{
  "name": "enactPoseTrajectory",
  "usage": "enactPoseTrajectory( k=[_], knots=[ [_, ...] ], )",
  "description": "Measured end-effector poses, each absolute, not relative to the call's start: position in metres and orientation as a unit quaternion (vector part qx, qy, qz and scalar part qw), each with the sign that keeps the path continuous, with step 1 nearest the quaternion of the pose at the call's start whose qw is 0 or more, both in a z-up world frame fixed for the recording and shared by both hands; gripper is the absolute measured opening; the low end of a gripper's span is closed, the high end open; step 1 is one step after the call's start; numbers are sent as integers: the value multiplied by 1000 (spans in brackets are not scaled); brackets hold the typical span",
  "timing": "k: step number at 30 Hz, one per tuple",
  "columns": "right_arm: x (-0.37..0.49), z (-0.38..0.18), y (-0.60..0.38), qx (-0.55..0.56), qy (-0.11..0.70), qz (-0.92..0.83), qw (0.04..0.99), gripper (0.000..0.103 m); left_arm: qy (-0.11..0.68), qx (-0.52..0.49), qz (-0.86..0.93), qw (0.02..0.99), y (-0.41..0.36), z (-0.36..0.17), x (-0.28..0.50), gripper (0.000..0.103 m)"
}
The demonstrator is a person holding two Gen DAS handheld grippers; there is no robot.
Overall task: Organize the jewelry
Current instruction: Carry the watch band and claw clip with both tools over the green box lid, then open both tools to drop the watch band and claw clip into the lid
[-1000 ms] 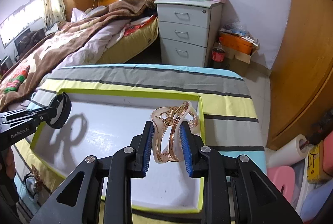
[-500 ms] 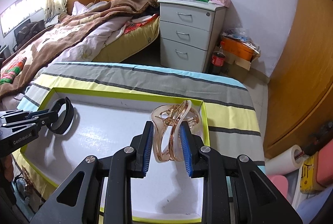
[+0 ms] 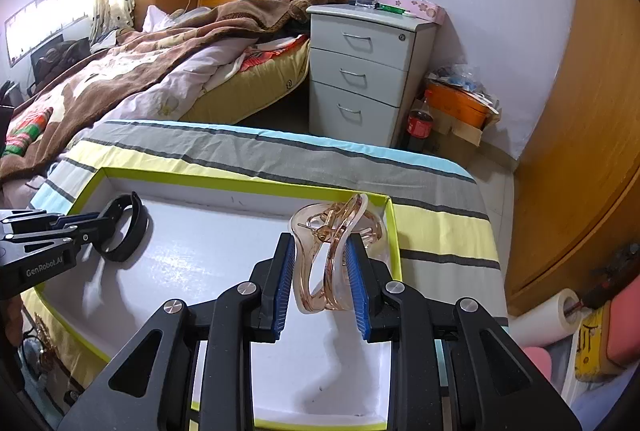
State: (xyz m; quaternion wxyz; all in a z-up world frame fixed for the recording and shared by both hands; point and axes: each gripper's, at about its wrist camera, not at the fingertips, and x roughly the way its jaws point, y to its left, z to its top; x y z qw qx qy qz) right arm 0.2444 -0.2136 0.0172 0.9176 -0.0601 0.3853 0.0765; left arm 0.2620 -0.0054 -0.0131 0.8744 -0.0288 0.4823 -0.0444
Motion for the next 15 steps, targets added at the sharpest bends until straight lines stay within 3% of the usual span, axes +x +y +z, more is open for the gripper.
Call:
enactPoseTrajectory(
  k=[9, 13, 15],
  knots=[
    [243, 16, -219, -51, 382, 75, 920, 30, 482, -23, -42, 875, -8, -14, 260, 19],
    [242, 16, -221, -48, 379, 71, 921, 44, 479, -24, -42, 876, -8, -13, 258, 24],
    [242, 16, -223, -42, 380, 72, 921, 45, 479, -23, -41, 877, -9, -13, 258, 26]
  ],
)
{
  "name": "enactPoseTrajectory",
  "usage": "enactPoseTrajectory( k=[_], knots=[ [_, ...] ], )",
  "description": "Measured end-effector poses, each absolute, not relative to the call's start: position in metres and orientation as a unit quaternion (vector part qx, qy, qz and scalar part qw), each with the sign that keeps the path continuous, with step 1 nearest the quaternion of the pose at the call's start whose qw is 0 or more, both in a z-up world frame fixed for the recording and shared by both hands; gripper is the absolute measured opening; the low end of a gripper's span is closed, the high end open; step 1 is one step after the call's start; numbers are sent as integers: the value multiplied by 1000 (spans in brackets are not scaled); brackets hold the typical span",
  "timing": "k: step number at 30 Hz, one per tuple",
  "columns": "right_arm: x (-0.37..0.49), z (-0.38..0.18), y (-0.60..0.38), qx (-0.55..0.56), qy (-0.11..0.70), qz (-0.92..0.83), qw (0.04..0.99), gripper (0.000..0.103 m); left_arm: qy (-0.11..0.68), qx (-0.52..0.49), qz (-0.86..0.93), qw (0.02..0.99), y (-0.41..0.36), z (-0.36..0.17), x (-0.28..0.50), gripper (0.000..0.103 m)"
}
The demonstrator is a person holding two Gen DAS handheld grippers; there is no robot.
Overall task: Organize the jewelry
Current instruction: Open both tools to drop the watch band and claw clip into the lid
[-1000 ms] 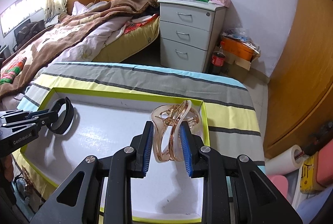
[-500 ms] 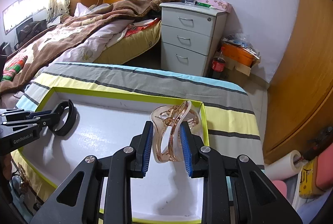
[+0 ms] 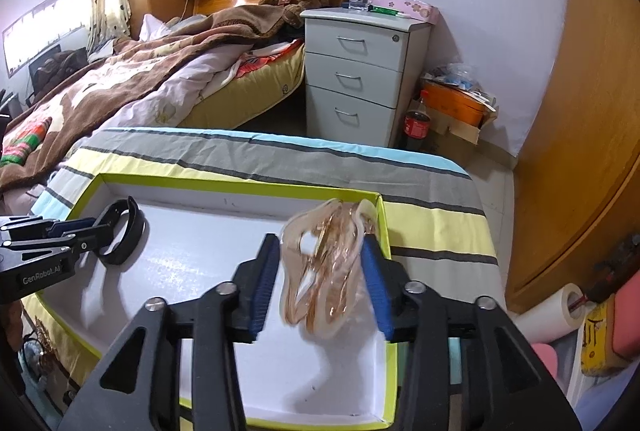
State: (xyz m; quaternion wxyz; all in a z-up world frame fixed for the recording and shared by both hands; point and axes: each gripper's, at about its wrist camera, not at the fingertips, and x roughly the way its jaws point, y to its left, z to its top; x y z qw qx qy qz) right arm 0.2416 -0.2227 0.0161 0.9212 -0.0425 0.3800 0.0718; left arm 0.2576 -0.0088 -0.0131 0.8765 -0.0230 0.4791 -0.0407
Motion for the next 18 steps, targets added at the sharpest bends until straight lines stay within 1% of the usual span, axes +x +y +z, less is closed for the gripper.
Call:
enactPoseTrajectory(
  k=[2, 7, 10, 11, 16, 18],
  knots=[
    [242, 17, -225, -37, 379, 71, 922, 45, 478, -24, -41, 877, -9, -12, 257, 28],
    [242, 17, -226, -36, 380, 70, 921, 46, 478, -22, -40, 877, -8, -11, 255, 29],
    [239, 18, -228, -32, 376, 65, 924, 46, 478, -22, -39, 877, -8, -11, 256, 32],
    [238, 19, -229, -27, 375, 66, 924, 46, 477, -21, -37, 878, -8, -10, 255, 34],
    [230, 24, -231, -20, 366, 67, 928, 50, 475, -22, -37, 879, -7, -7, 246, 36],
    [226, 28, -230, -19, 360, 69, 930, 50, 471, -20, -38, 881, -8, -3, 241, 40]
  ],
)
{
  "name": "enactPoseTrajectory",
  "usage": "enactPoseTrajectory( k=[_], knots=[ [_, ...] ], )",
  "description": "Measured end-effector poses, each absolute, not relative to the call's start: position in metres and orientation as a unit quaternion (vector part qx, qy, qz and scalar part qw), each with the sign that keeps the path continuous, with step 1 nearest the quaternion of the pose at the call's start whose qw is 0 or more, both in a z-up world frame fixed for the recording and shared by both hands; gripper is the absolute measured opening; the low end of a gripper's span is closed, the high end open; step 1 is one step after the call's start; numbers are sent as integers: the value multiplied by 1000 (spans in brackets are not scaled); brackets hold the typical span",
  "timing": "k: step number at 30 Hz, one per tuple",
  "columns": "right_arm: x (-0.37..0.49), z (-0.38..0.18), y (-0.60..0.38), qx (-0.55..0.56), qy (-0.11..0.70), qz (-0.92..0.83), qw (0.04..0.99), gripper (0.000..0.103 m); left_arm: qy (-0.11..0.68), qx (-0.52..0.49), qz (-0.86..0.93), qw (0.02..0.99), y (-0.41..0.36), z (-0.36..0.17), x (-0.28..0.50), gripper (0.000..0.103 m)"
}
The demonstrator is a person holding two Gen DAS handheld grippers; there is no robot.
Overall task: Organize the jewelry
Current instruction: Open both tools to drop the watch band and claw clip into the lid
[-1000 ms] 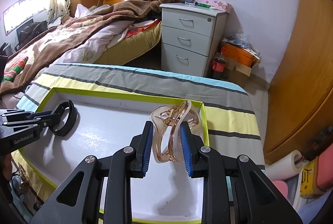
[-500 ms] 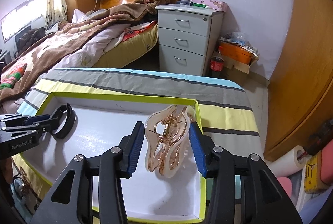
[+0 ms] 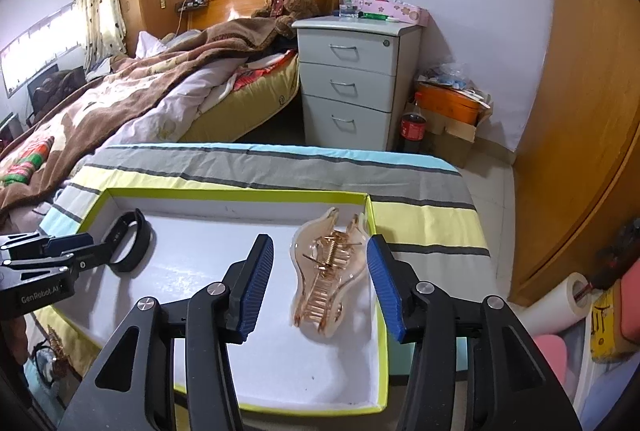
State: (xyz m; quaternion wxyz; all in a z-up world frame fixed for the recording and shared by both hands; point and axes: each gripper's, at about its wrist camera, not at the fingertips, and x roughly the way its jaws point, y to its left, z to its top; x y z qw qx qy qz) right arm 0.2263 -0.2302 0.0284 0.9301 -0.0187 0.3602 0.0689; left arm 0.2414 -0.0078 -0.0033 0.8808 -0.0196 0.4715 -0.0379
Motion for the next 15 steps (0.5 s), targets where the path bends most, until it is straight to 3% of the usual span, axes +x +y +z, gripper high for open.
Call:
enactPoseTrajectory(
  k=[15],
  knots=[
    [186, 53, -221, -9, 330, 77, 941, 50, 441, -32, -41, 896, -1, 29, 200, 46]
  ],
)
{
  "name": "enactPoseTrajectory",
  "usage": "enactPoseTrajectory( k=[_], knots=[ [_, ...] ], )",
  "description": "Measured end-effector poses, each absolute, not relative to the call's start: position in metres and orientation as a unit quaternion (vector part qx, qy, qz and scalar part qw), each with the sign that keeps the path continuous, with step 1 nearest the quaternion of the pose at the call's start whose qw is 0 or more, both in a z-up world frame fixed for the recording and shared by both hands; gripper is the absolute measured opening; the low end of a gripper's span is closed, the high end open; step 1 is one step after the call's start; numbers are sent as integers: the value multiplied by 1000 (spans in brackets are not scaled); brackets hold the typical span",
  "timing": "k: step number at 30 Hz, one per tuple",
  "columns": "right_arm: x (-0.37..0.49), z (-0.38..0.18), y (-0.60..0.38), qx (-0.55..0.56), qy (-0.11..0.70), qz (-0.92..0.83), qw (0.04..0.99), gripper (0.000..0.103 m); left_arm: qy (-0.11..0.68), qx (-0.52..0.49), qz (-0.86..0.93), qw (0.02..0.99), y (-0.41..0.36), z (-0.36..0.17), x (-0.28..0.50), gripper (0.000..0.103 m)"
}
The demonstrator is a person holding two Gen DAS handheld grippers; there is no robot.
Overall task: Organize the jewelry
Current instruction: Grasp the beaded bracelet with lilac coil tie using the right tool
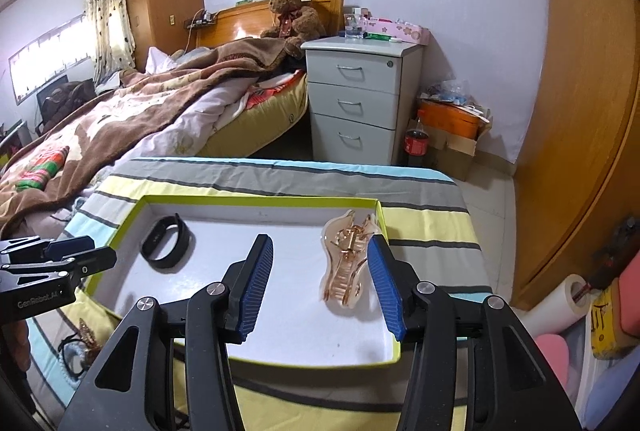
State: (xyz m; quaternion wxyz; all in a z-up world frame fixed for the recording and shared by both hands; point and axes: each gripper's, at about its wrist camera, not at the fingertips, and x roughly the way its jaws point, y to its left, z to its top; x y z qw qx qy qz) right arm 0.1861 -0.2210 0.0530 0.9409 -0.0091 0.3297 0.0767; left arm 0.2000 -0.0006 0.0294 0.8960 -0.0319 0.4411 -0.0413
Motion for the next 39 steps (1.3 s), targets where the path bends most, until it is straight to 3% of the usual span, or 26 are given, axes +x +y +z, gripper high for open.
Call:
enactPoseTrajectory(
  k=[21, 39],
  knots=[
    [90, 22, -219, 27, 363, 123, 923, 50, 431, -74, -51, 898, 40, 20, 110, 49],
    [74, -11, -186, -1, 416, 188, 890, 50, 427, -91, -46, 898, 70, 8, 69, 49]
  ],
)
